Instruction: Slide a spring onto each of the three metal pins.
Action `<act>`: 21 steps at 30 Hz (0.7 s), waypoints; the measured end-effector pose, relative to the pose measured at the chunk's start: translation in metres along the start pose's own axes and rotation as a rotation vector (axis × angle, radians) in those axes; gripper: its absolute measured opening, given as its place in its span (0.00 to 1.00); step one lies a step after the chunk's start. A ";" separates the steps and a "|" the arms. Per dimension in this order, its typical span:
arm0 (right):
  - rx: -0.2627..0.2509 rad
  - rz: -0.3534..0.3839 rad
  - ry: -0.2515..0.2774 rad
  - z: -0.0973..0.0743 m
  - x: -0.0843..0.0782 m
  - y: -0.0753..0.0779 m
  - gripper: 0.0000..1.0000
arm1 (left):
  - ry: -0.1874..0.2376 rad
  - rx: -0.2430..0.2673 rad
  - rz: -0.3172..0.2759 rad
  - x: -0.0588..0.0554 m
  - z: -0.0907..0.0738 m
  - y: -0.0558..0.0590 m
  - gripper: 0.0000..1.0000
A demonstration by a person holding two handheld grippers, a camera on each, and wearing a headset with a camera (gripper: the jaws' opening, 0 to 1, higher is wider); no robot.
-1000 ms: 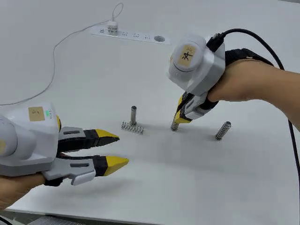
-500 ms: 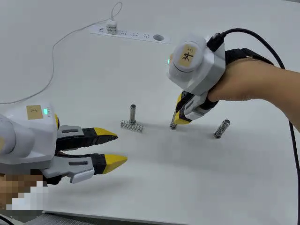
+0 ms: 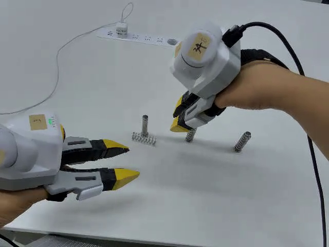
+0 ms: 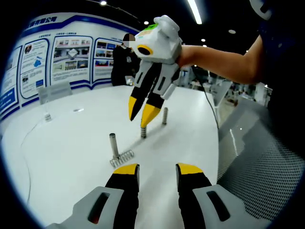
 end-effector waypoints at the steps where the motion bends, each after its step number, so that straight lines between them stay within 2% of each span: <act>1: 0.006 0.003 0.000 0.003 0.000 -0.001 0.18 | 0.000 0.001 0.000 0.000 -0.001 0.000 0.32; 7: 0.026 0.028 0.022 0.020 0.004 -0.010 0.16 | -0.003 0.009 -0.005 -0.002 -0.003 -0.001 0.32; 15: 0.035 0.070 0.044 0.049 0.006 -0.009 0.15 | -0.006 0.007 -0.005 -0.002 -0.002 -0.002 0.31; 21: 0.039 0.084 0.034 0.058 0.004 -0.010 0.14 | -0.007 0.009 -0.007 -0.003 -0.002 -0.003 0.31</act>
Point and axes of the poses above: the centre of the closed fingertips' face, and the gripper's own axes: z roughly forward along the fingers, y roughly to its right, x roughly out of its top, the point moved 6 cm from there along -z, roughly backward along the fingers, and after that the axes turned 1 degree about z, right-handed, at the moved point
